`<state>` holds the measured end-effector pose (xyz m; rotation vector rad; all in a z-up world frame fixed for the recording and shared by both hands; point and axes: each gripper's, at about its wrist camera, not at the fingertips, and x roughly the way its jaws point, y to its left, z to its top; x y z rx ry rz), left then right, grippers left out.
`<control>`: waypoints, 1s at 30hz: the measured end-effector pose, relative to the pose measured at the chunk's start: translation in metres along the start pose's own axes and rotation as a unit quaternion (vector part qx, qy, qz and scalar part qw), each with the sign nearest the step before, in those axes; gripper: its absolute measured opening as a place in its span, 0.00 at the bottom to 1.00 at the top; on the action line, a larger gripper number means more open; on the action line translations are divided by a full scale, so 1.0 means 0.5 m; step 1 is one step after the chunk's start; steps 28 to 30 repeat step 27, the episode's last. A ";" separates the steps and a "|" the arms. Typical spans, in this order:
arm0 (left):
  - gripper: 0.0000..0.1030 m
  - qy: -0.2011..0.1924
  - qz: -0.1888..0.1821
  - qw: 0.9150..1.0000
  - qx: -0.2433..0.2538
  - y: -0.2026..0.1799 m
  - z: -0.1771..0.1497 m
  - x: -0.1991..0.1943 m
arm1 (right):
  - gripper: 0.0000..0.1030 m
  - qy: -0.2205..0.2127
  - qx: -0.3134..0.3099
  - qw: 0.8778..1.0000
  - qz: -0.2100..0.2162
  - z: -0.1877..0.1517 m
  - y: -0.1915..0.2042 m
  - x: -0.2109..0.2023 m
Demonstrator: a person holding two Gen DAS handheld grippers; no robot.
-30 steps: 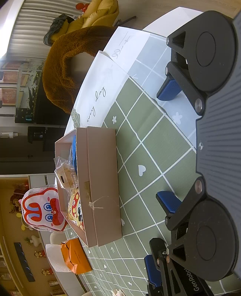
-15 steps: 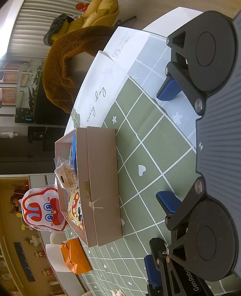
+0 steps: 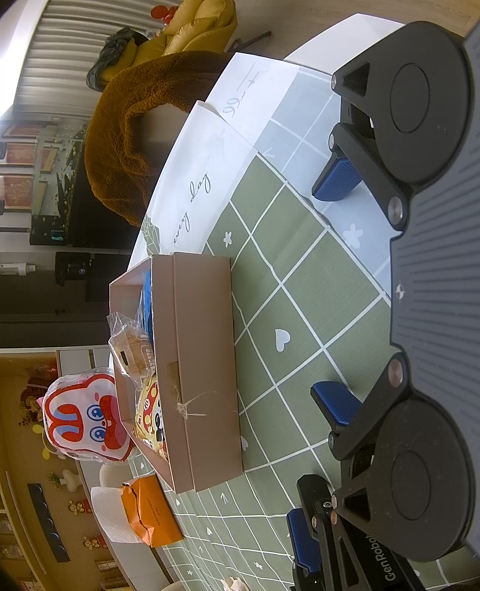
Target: Organize snacks
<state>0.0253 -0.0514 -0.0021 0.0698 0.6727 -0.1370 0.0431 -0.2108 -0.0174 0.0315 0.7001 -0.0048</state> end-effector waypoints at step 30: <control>0.37 0.000 0.003 1.000 0.001 -0.001 -0.001 -0.001 | 1.00 0.000 0.000 1.000 0.000 -0.001 0.000 0.001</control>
